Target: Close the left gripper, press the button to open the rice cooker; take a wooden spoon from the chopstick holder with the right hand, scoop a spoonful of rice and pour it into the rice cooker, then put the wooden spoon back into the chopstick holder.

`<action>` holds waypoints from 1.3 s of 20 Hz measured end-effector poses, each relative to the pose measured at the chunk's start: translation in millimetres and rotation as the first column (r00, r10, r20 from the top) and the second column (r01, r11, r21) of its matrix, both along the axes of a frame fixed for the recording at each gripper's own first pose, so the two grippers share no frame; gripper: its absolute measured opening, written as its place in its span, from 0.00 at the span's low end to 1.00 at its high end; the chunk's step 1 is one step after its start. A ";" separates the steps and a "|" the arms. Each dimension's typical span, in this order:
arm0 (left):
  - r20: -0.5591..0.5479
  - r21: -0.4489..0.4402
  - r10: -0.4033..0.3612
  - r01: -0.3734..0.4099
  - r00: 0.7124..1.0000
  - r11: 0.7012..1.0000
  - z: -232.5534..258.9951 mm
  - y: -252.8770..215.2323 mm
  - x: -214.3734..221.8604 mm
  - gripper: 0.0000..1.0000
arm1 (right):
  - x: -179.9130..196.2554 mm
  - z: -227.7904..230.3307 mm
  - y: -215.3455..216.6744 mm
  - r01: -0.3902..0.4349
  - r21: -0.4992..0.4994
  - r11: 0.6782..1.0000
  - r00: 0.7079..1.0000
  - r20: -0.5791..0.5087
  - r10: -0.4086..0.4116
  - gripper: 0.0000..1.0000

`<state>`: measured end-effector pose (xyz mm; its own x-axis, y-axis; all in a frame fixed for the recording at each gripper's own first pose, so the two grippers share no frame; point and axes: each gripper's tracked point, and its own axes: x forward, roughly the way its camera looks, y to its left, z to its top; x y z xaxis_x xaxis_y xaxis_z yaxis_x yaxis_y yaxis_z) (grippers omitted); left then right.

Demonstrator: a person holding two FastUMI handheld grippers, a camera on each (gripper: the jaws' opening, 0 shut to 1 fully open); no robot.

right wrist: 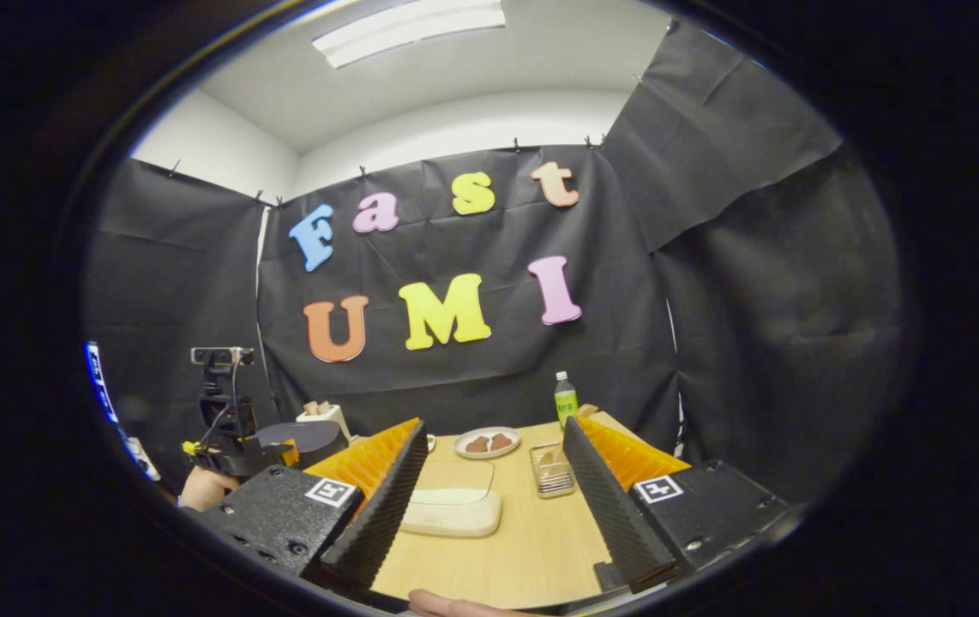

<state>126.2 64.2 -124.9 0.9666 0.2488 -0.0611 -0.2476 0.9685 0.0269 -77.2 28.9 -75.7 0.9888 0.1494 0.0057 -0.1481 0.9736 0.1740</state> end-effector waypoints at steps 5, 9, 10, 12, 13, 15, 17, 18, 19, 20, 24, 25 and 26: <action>0.097 0.041 -0.059 0.055 0.994 0.998 41.9 -23.6 -46.8 0.95 | 8.4 -2.6 -9.0 0.041 -0.025 0.999 0.999 -0.017 -0.041 0.98; 0.116 0.001 -0.109 0.110 0.987 0.994 65.6 -43.1 -90.7 0.95 | 4.8 2.1 -13.9 0.066 -0.038 0.997 0.997 -0.033 -0.068 1.00; 0.099 -0.008 -0.118 0.120 0.988 0.993 64.8 -47.4 -100.3 0.95 | 3.3 6.4 -17.0 0.074 -0.043 0.996 0.997 -0.028 -0.075 1.00; 0.109 -0.023 -0.108 0.112 0.988 0.993 72.6 -49.2 -116.8 0.95 | -1.0 15.1 -20.6 0.080 -0.055 0.995 0.997 -0.015 -0.081 1.00; 0.128 -0.034 -0.116 0.121 0.985 0.992 77.8 -52.9 -124.5 0.95 | 0.0 18.7 -25.0 0.091 -0.060 0.994 0.996 -0.016 -0.092 1.00; 0.157 -0.037 -0.150 0.157 0.976 0.987 86.5 -65.0 -137.2 0.95 | -2.4 26.9 -30.9 0.109 -0.060 0.992 0.994 -0.012 -0.110 1.00; 0.170 -0.006 -0.162 0.165 0.972 0.986 92.2 -64.7 -144.7 0.95 | -6.8 33.0 -28.9 0.107 -0.070 0.992 0.994 0.001 -0.107 1.00; 0.181 0.012 -0.159 0.160 0.971 0.987 96.6 -64.2 -148.9 0.95 | -8.4 35.9 -27.2 0.103 -0.084 0.991 0.995 0.009 -0.103 1.00; 0.196 0.027 -0.158 0.155 0.968 0.988 101.6 -62.8 -152.4 0.95 | -10.0 40.8 -24.7 0.100 -0.091 0.991 0.995 0.025 -0.098 1.00; 0.206 0.034 -0.161 0.157 0.965 0.987 104.7 -63.9 -154.6 0.95 | -12.3 46.1 -20.8 0.097 -0.097 0.991 0.995 0.038 -0.093 0.99; 0.216 0.017 -0.194 0.195 0.957 0.981 106.1 -71.5 -165.1 0.95 | -17.8 53.2 -6.4 0.081 -0.099 0.992 0.996 0.047 -0.077 1.00; 0.221 0.016 -0.204 0.206 0.954 0.978 107.8 -73.0 -169.0 0.95 | -18.8 52.7 0.0 0.066 -0.100 0.993 0.997 0.044 -0.062 1.00; 0.229 0.017 -0.218 0.220 0.949 0.975 110.2 -74.6 -173.1 0.95 | -20.6 52.7 4.7 0.053 -0.103 0.993 0.998 0.043 -0.049 1.00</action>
